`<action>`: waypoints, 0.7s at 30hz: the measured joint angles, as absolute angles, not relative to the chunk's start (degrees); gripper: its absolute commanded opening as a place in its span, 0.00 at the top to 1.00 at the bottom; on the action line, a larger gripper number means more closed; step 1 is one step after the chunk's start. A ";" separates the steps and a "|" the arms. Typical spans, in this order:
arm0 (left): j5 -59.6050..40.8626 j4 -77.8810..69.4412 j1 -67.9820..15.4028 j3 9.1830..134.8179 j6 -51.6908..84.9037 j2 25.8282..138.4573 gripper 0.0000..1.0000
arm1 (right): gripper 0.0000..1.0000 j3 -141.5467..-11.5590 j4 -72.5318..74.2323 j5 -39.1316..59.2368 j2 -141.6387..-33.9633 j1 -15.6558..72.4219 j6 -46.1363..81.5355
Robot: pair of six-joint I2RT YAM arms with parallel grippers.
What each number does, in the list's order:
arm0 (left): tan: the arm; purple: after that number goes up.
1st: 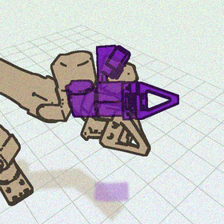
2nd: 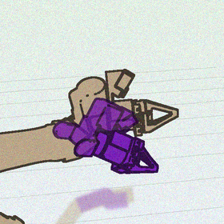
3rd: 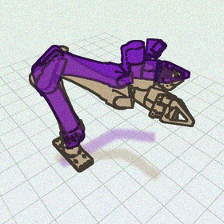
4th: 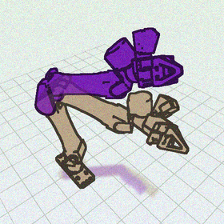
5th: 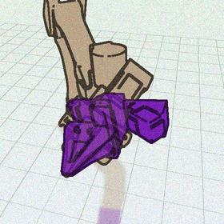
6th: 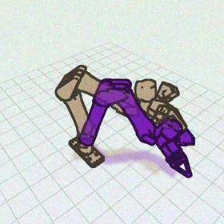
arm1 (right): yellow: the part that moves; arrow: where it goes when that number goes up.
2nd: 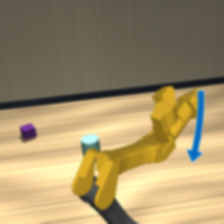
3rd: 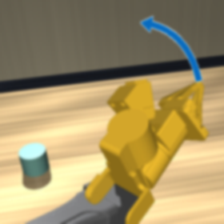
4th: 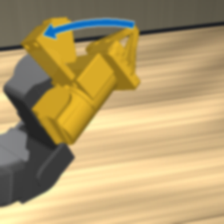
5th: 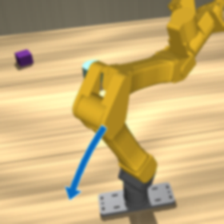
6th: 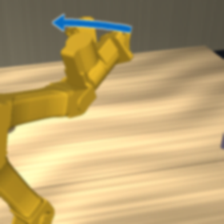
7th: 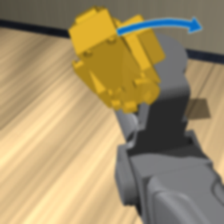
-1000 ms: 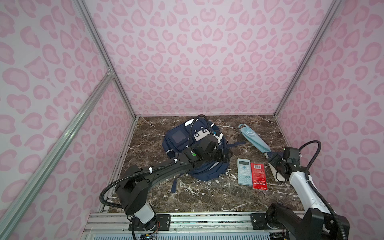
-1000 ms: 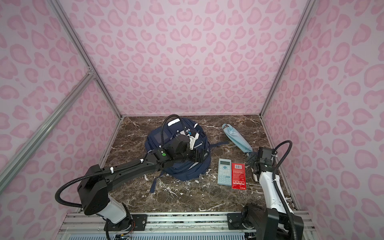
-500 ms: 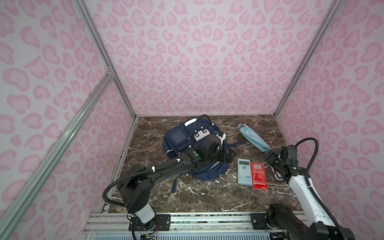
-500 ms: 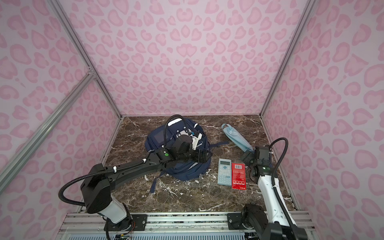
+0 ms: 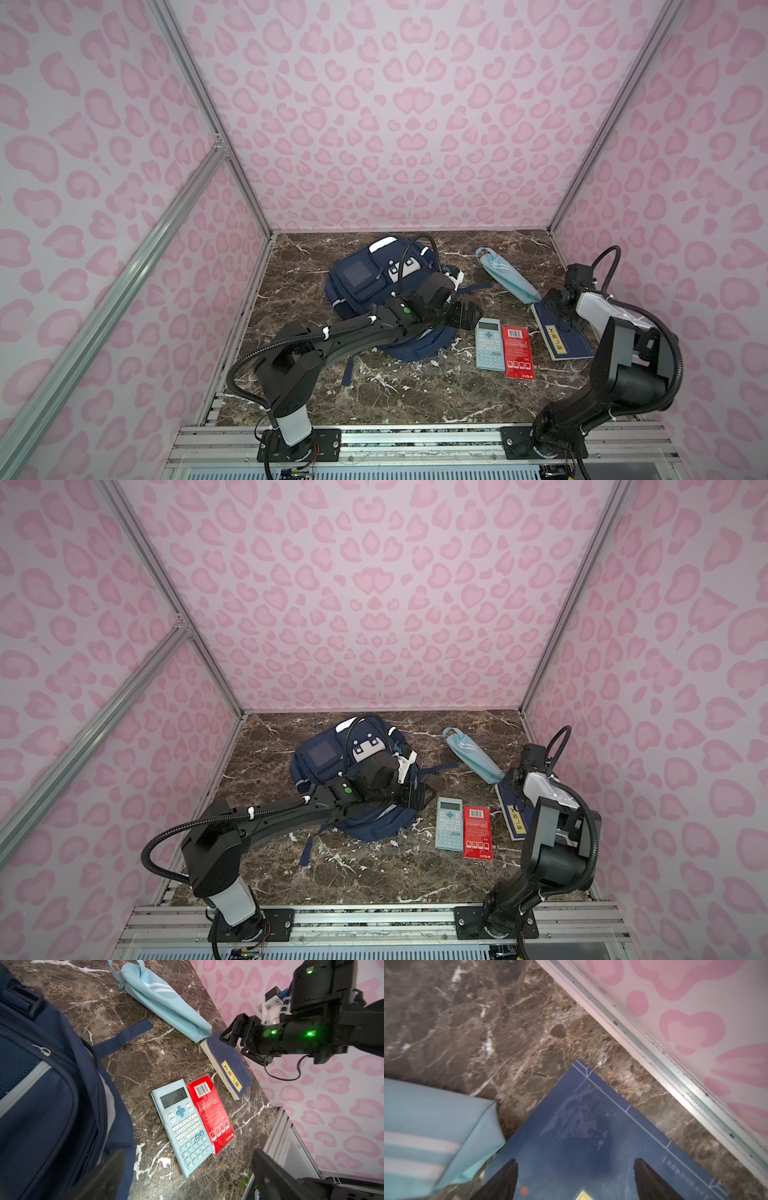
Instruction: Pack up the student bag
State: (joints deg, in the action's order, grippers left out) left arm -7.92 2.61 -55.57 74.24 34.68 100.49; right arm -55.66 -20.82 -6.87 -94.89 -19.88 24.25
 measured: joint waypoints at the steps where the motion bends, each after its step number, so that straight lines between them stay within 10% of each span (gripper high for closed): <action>1: -8.19 2.44 -55.64 74.26 34.68 100.71 0.02 | 0.11 -56.23 -20.43 -7.31 -96.20 -20.62 23.75; 21: -8.97 2.11 -55.94 76.07 34.83 103.13 0.02 | 0.17 -49.69 -13.45 -0.19 -95.44 -27.14 24.40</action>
